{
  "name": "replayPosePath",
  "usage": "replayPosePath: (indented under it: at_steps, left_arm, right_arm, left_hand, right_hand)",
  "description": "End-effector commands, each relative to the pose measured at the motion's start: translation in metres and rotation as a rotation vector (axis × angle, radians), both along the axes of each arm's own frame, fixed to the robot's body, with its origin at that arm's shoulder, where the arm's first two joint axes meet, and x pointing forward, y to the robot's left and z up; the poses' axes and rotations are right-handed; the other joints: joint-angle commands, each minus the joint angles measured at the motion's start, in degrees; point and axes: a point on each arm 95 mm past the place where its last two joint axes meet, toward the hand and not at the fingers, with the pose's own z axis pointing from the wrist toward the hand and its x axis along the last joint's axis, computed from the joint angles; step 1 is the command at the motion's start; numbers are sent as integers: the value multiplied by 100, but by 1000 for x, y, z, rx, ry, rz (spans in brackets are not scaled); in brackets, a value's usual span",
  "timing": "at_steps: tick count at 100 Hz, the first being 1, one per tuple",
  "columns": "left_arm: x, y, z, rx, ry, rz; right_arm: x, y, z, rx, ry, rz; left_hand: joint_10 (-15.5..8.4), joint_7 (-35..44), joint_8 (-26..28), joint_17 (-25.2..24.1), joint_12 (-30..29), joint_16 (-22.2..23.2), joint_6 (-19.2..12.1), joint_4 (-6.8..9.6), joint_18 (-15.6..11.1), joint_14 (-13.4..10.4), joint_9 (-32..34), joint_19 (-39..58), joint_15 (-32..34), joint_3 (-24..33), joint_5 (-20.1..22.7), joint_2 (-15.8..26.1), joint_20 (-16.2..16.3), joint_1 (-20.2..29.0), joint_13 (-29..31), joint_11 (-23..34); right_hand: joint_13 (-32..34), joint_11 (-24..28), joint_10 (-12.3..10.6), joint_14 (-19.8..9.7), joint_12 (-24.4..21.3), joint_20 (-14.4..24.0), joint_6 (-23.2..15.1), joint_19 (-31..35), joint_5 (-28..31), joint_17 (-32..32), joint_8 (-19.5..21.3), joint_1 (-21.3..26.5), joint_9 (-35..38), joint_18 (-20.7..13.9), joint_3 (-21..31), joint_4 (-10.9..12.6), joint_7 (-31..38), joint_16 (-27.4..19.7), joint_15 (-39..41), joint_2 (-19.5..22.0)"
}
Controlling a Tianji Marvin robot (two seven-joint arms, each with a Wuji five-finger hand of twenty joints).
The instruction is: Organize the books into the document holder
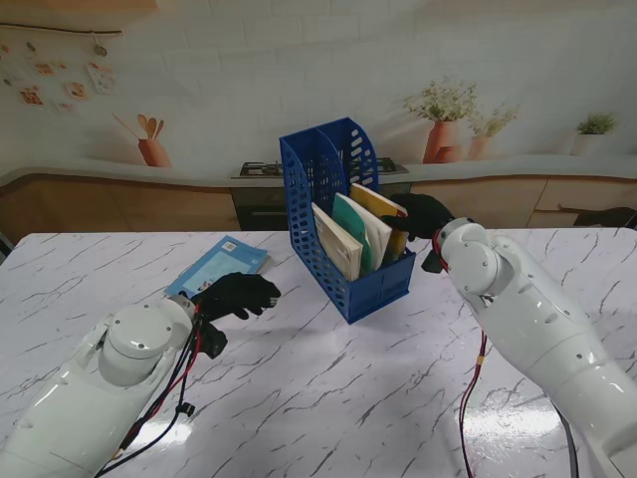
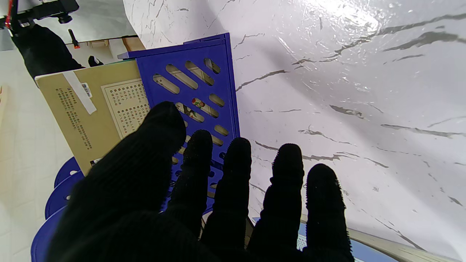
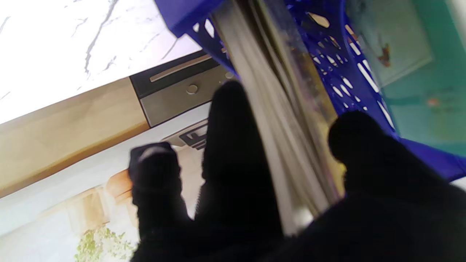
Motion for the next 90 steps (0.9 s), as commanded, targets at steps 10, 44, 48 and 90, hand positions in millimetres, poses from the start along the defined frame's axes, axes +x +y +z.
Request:
replayPosePath:
  at_steps: [10,44,48,90]
  left_arm:
    - [0,-1,-3,-5,-1,-17]
    - [3,0,-4,-1,-6,-12]
    - [3,1,-4,-1,-6,-11]
    - [5,1,-6,-8,-17,-7]
  right_arm:
    - [-6,5,1,32,-6,-13]
    - [-23,3,24,120,-69,-77]
    - [-26,1,27,124,-82,-80]
    - [-89,-14,39,160,-163,-103]
  left_hand:
    - [-199,55,-40,-114,-34,-62,-138,127,-87,54,-7,-196,-107,-40,36,15,-13,-4,-147,-17]
    - [-226,51,-38,-185,-36,-196,-150,137,-131,-37,8,-300,-287,-18,34,26,-50,-64,-179,-25]
    - [-220,44,-39,-214,-38,-297,-147,141,-143,-82,7,-385,-375,-21,25,44,-92,-90,-173,-31]
    - [-260,-3,-44,-281,-36,-410,-144,192,-154,-47,8,-496,-395,-66,-8,153,-166,-217,-223,-46]
  right_hand:
    - [-844,-703,91,447,-491,-53,30,-1301,-96,-1353,252,-487,-597,215,-421,495,-1163,-701,-1996,306]
    - [-2364,-1696,256,657,-1084,-1000,273,-3670,-416,-3386,-103,-822,-1580,336,-1314,485,-1748,-1540,-4172,424]
    - [-2428,-1773,213,626,-1142,-1060,281,-3806,-426,-3477,-154,-899,-1600,329,-1383,483,-1798,-1600,-4261,429]
    - [-1942,-1227,301,673,-529,-806,354,-3669,-27,-3397,-97,-861,-1249,292,-1393,517,-1572,-1238,-3830,208]
